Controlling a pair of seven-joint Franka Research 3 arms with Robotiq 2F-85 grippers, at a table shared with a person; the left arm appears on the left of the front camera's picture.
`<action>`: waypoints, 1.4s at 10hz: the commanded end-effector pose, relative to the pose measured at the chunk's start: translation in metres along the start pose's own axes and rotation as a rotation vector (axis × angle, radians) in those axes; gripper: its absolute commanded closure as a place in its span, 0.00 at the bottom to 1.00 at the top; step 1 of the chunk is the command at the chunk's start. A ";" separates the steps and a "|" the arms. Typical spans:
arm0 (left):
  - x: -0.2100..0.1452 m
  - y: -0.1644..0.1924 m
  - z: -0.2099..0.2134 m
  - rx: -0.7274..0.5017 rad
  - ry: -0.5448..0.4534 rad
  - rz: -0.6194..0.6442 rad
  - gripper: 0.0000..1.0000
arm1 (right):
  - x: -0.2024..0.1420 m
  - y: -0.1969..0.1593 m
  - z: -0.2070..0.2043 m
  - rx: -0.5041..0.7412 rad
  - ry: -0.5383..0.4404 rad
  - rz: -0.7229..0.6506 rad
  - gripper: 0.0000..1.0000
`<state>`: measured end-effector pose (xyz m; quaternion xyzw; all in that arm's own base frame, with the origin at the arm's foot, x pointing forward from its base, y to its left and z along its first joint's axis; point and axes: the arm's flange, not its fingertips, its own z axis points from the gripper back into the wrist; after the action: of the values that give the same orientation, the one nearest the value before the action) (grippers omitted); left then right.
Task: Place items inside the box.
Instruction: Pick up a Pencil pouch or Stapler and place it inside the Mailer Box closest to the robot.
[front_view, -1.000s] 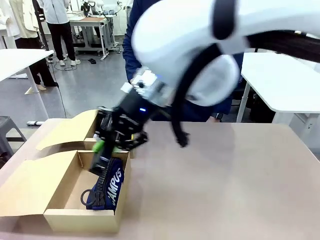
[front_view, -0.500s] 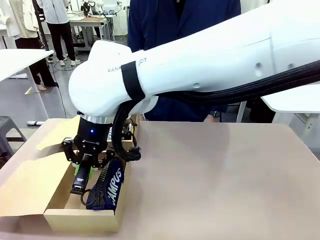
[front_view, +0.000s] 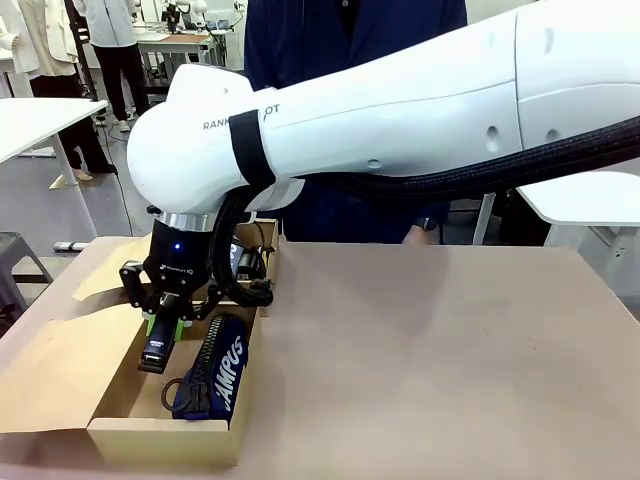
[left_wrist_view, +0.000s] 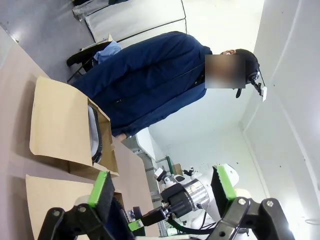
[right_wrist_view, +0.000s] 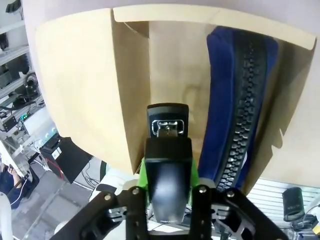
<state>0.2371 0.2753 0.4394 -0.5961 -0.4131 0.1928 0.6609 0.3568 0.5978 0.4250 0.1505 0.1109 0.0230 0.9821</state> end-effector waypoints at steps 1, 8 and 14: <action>-0.001 0.000 -0.001 -0.025 -0.014 -0.022 0.00 | -0.001 0.008 0.001 0.001 0.003 -0.018 0.12; -0.001 0.000 -0.001 -0.025 -0.014 -0.022 0.00 | 0.000 -0.001 0.006 0.043 0.021 0.002 0.00; -0.001 0.000 -0.001 -0.025 -0.014 -0.022 0.00 | -0.047 -0.193 0.120 0.344 0.178 0.347 0.00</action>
<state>0.2369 0.2754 0.4396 -0.5961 -0.4134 0.1928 0.6607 0.3729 0.4661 0.4860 0.2876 0.1488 0.1304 0.9371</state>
